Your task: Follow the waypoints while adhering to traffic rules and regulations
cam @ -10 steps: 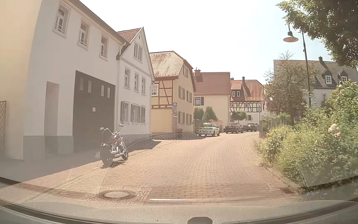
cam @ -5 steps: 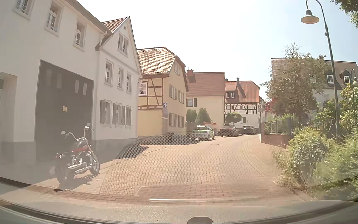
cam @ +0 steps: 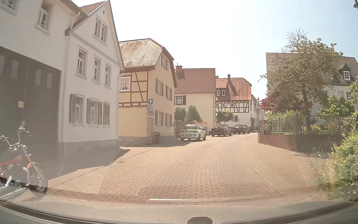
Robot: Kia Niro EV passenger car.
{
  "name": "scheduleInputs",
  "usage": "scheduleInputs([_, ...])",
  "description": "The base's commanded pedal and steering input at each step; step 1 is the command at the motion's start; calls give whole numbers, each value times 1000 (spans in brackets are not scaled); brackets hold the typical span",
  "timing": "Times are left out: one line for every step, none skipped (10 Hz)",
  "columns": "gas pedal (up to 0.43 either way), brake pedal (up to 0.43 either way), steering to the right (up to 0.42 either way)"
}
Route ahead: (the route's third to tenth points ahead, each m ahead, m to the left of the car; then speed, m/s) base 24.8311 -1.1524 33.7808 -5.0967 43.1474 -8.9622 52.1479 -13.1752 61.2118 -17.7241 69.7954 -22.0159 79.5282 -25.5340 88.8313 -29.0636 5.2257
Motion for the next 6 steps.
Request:
scheduleInputs([169,0,88])
scheduleInputs([169,0,89])
scheduleInputs([169,0,90])
scheduleInputs([169,0,92])
scheduleInputs([169,0,93])
scheduleInputs([169,0,94])
